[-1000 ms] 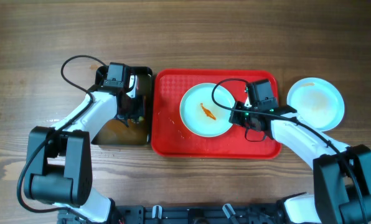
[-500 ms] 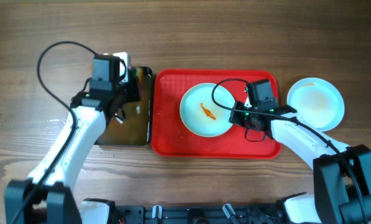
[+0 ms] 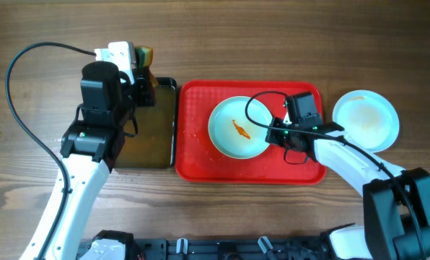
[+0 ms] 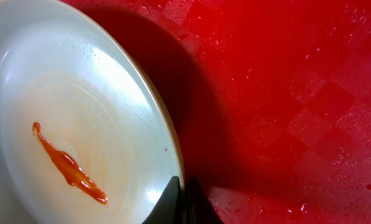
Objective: Clean dirty plates on tray and stack at the side
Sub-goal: 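Lift the green sponge out of the water with the left gripper, then wipe the held plate with the sponge in the left gripper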
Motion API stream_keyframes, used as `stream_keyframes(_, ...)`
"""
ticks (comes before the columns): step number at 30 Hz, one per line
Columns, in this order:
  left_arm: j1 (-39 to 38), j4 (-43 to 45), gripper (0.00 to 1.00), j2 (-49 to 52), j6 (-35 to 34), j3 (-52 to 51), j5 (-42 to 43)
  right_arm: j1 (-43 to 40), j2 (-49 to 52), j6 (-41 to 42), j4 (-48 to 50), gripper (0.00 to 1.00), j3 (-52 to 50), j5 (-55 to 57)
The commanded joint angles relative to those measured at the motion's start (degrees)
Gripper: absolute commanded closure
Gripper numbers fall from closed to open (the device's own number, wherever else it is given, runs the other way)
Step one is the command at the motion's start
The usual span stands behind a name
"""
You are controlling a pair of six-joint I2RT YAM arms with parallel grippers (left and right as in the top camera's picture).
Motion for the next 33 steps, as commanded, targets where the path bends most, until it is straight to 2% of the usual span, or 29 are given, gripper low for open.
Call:
stream_keyframes(1, 0.3, 0.6, 0.96, -1.3, -0.5, 0.0, -0.8, 0.2, -0.7, -0.8, 0.4, 0.96, -0.6, 1.0)
stream_keyframes(12, 0.3, 0.5, 0.96, -0.9, -0.3, 0.0, -1.0, 0.2, -0.7, -0.8, 1.4, 0.96, -0.6, 1.0)
stream_keyframes(15, -0.1, -2.1, 0.96, 1.3, -3.5, 0.0, -0.3, 0.3, -0.7, -1.8, 1.4, 0.96, -0.6, 0.6)
stream_keyframes(21, -4.9, -3.5, 0.96, 12.7, -7.9, 0.0, 15.0, 0.3, -0.7, -2.4, 1.4, 0.96, -0.6, -1.7)
stream_keyframes(23, -7.8, -1.2, 0.96, 17.9, -10.9, 0.0, 19.5, 0.3, -0.7, -2.4, 1.4, 0.96, -0.6, -1.9)
stream_keyframes(26, -12.0, 4.3, 0.96, 24.1, -11.2, 0.0, 25.3, 0.3, -0.7, -2.3, 1.4, 0.96, -0.6, -1.9)
stream_keyframes(31, -19.9, 15.6, 0.96, 33.4, -20.7, 0.0, 25.7, 0.3, -0.7, -2.3, 1.4, 0.96, -0.6, -2.1)
stream_keyframes(32, -22.0, 18.7, 0.96, 36.0, -25.4, 0.0, 25.7, 0.3, -0.7, -2.4, 1.4, 0.96, -0.6, -2.1)
stream_keyframes(33, -23.0, 19.9, 0.96, 37.0, -26.9, 0.0, 25.7, 0.3, -0.7, -2.3, 1.4, 0.96, -0.6, -2.1)
